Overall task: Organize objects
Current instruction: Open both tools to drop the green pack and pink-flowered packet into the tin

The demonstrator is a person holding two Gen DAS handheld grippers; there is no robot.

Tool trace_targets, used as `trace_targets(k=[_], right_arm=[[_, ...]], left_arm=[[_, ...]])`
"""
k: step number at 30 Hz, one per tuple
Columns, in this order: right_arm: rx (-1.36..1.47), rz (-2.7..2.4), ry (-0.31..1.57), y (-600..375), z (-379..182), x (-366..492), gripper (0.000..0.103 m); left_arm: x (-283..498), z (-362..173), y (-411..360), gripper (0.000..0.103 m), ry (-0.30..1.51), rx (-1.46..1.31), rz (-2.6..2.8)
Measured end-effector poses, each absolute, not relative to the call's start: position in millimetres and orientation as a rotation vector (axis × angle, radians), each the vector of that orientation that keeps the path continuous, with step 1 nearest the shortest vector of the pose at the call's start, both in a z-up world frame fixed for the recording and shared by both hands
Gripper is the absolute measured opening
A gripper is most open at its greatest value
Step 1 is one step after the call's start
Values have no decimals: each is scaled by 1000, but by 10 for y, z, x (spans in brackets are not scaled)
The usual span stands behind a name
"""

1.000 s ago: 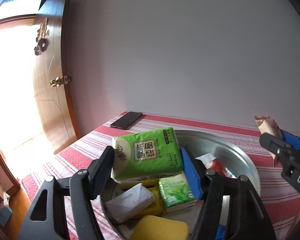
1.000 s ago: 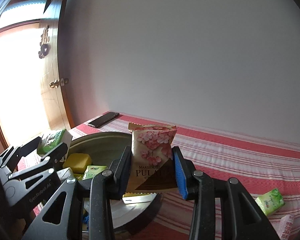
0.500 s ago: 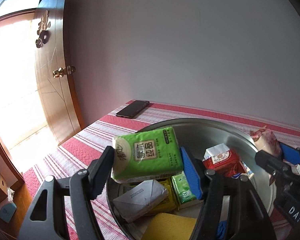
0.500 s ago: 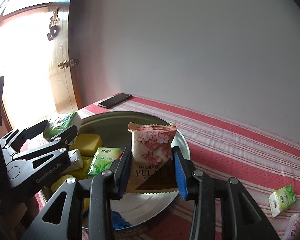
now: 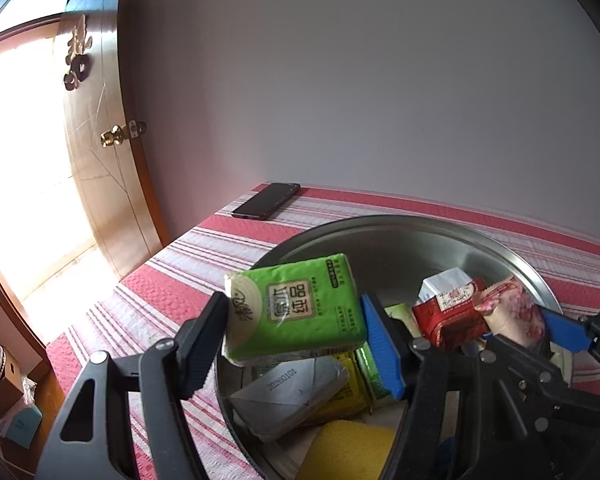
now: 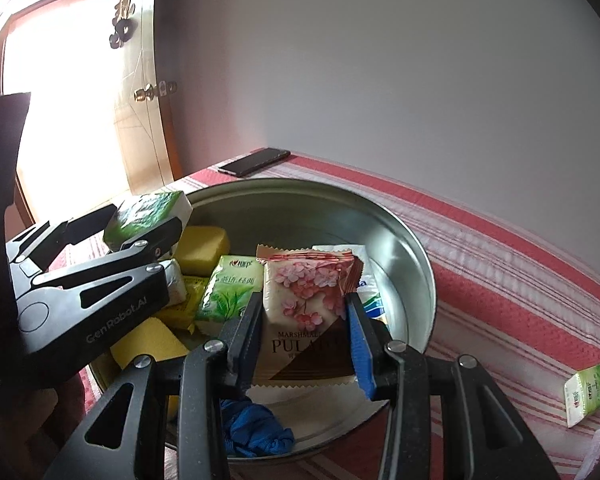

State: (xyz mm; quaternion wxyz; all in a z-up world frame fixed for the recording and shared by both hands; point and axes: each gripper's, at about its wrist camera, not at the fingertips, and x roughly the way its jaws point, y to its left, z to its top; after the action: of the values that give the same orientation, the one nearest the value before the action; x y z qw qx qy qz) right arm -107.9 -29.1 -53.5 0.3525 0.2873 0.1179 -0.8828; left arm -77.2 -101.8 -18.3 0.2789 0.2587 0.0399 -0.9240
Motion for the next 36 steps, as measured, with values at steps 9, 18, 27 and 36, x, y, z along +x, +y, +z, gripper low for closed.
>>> trace_targets(k=[9,18,27,36], right_arm=[[776,-2262,322,-339,-578,-1088,43],[790,-2253,325,-360,-598,-1093,43],[767,-2293,300,-308,-567,-1086,64],[718,-2470,148,363,-384,-1114,64]], left_arm=[[-808,-215,-1023,67,103,737,-2476],[-818,-225,-1017,67,99,750,-2471],[-748,-150,-995,94,108,690,-2463],[-678,29,-601,103,88,571,-2546]])
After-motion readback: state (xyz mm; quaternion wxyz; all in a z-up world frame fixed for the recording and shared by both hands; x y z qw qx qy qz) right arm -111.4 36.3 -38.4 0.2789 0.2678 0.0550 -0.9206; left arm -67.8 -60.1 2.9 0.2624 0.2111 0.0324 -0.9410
